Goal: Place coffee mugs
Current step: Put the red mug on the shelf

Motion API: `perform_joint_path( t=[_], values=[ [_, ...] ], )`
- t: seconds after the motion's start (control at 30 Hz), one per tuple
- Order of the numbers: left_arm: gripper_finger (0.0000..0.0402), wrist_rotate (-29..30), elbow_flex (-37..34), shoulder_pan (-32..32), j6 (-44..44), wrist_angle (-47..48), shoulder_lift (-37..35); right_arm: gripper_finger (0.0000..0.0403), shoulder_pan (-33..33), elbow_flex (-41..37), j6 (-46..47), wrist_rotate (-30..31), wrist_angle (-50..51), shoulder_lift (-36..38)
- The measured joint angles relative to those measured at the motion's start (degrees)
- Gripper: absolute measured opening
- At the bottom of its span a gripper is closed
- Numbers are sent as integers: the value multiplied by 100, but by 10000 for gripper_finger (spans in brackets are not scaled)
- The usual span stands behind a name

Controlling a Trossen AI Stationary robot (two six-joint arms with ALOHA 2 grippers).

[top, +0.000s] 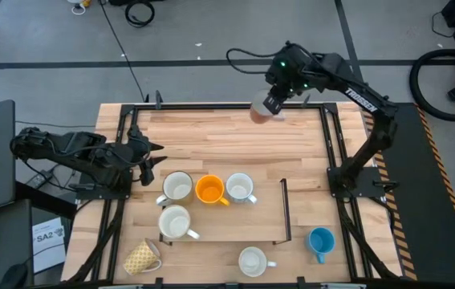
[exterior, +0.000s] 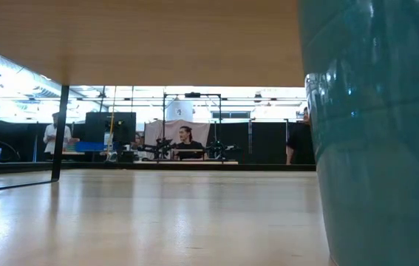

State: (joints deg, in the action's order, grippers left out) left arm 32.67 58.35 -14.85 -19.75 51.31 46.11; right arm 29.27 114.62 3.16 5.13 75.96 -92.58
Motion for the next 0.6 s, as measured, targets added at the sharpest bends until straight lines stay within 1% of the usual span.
perform_joint_path(
  t=[0.13,0.33,0.6],
  values=[
    [167,-1,0,-1,-20,0,0,29,-510,348,446,0,524,0],
    [167,-1,0,-2,-57,0,0,29,-1361,735,1115,-2,806,2],
    [167,-1,2,-2,-57,0,2,29,-2492,1084,2090,-16,836,2]
  ],
)
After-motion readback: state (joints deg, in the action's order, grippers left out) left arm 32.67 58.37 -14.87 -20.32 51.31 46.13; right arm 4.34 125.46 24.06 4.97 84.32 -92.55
